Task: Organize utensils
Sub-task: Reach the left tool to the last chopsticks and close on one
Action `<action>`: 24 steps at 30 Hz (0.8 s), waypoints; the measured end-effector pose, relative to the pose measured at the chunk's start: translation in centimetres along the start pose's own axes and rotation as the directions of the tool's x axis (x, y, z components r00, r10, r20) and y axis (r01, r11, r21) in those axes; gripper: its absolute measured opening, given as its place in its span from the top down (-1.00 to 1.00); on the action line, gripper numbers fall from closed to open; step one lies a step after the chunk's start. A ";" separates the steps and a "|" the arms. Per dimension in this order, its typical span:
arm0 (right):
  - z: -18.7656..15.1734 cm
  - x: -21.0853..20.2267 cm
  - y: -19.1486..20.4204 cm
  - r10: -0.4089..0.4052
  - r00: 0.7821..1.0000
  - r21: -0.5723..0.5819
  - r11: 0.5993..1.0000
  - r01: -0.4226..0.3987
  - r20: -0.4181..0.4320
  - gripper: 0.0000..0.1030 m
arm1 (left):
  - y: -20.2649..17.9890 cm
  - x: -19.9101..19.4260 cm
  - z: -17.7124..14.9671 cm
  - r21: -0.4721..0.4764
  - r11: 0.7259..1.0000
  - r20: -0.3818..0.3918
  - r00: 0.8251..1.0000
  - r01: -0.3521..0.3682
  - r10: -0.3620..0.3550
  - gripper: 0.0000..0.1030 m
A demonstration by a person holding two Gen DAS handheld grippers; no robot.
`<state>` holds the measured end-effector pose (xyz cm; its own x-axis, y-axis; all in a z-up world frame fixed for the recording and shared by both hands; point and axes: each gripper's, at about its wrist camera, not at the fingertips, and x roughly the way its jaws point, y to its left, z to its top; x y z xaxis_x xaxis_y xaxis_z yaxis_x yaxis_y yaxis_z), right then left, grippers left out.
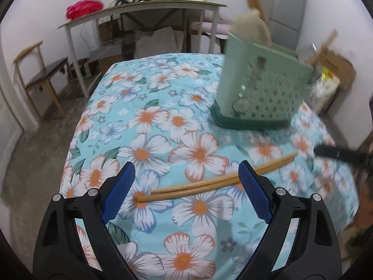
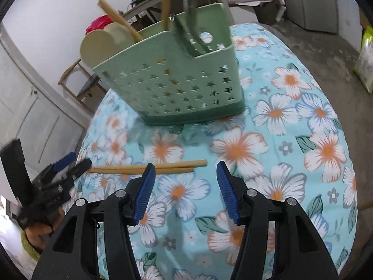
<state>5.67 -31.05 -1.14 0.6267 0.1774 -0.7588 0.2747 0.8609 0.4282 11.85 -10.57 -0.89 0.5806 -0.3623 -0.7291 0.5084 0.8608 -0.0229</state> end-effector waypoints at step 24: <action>-0.6 0.6 -1.2 0.050 0.998 0.063 0.997 -0.048 -0.037 -0.04 | -5.8 6.1 -0.2 0.421 0.883 -0.199 0.971 0.206 -0.132 0.30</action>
<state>5.32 -31.68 -2.38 0.6124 0.2378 -0.7539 0.2900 0.8196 0.4941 12.33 -17.72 -5.38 0.3705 -0.3940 -0.8411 0.8364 0.5354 0.1175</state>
